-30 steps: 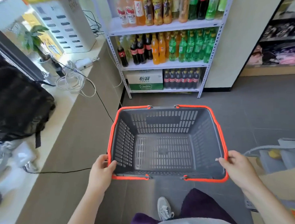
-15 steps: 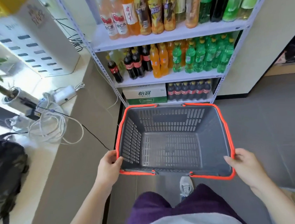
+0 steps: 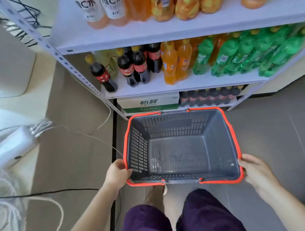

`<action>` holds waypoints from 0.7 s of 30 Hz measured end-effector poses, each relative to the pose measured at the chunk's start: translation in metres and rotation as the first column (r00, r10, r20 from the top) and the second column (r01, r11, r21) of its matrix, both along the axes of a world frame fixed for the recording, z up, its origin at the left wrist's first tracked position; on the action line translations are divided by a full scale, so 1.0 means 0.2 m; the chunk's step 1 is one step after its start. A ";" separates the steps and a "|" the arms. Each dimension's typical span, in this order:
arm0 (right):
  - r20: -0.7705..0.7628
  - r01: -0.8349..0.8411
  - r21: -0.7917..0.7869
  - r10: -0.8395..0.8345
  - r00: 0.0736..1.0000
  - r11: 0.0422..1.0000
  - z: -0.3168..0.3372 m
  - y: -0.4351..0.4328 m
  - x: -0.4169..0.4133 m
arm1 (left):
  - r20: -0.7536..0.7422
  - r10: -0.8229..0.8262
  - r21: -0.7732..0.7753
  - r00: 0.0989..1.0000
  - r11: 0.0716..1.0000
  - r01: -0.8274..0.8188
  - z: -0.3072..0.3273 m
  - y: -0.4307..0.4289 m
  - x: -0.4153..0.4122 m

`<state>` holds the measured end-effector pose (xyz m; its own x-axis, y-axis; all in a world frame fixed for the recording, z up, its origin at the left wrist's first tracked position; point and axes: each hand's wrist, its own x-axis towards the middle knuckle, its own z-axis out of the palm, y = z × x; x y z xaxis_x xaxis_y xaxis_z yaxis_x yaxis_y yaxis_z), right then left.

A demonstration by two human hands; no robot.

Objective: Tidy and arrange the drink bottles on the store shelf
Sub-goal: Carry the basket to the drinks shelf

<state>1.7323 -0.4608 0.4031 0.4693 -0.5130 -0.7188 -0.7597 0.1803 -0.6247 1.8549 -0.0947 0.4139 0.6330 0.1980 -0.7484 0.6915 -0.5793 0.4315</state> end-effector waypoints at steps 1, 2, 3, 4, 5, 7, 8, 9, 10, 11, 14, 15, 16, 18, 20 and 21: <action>-0.019 -0.019 -0.030 0.018 1.000 0.999 -0.09 0.00 0.08 | -0.031 -0.046 0.019 0.998 0.999 0.046 -0.09 0.01 0.09; -0.036 -0.043 -0.059 0.041 0.998 0.997 -0.17 0.00 0.16 | -0.065 -0.089 0.040 0.994 0.995 0.091 -0.17 0.01 0.17; -0.054 -0.071 -0.087 0.067 0.996 0.994 -0.25 0.00 0.23 | -0.099 -0.131 0.062 0.986 0.989 0.137 -0.26 0.02 0.24; -0.072 -0.104 -0.115 0.096 0.993 0.988 -0.35 0.00 0.29 | -0.127 -0.168 0.076 0.978 0.981 0.179 -0.36 0.02 0.30; -0.089 -0.144 -0.143 0.132 0.987 0.979 -0.45 -0.01 0.35 | -0.153 -0.201 0.083 0.968 0.973 0.215 -0.46 0.02 0.36; -0.119 -0.207 -0.173 0.188 0.975 0.963 -0.68 -0.01 0.48 | -0.182 -0.241 0.095 0.953 0.961 0.261 -0.70 0.04 0.46; -0.133 -0.238 -0.166 0.218 0.967 0.957 -0.81 -0.01 0.55 | -0.183 -0.258 0.111 0.949 0.953 0.281 -0.83 0.04 0.50; -0.149 -0.257 -0.158 0.234 0.961 0.953 -0.93 -0.02 0.61 | -0.194 -0.285 0.127 0.939 0.942 0.312 -0.97 0.05 0.54; -0.166 -0.260 -0.152 0.235 0.958 0.953 -1.06 -0.03 0.65 | -0.214 -0.300 0.138 0.930 0.933 0.333 -1.11 0.06 0.57; -0.180 -0.260 -0.148 0.232 0.956 0.954 -1.19 -0.03 0.70 | -0.227 -0.300 0.145 0.926 0.930 0.337 -1.24 0.06 0.60; -0.227 -0.231 -0.136 0.197 0.954 0.963 -1.54 -0.02 0.79 | -0.233 -0.360 0.241 0.903 0.879 0.413 -1.59 0.08 0.65; -0.235 -0.206 -0.124 0.173 0.956 0.971 -1.65 -0.02 0.82 | -0.223 -0.375 0.266 0.900 0.864 0.427 -1.69 0.08 0.66; -0.241 -0.182 -0.112 0.151 0.959 0.977 -1.75 -0.01 0.83 | -0.216 -0.381 0.273 0.899 0.860 0.430 -1.79 0.09 0.68; -0.246 -0.153 -0.116 0.121 0.962 0.981 -1.92 0.02 0.87 | -0.208 -0.396 0.272 0.894 0.855 0.442 -1.98 0.11 0.72; -0.235 -0.147 -0.107 0.118 0.965 0.983 -2.04 0.05 0.91 | -0.225 -0.373 0.241 0.900 0.874 0.423 -2.13 0.12 0.76; -0.224 -0.136 -0.088 0.113 0.968 0.987 -2.09 0.07 0.93 | -0.231 -0.368 0.243 0.901 0.875 0.419 -2.18 0.12 0.78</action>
<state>1.9193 -0.4460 -0.0153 0.3722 -0.5364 -0.7575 -0.8918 0.0196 -0.4521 2.0109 -0.0711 -0.0220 0.5689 0.1764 -0.8033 0.4286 -0.8972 0.1065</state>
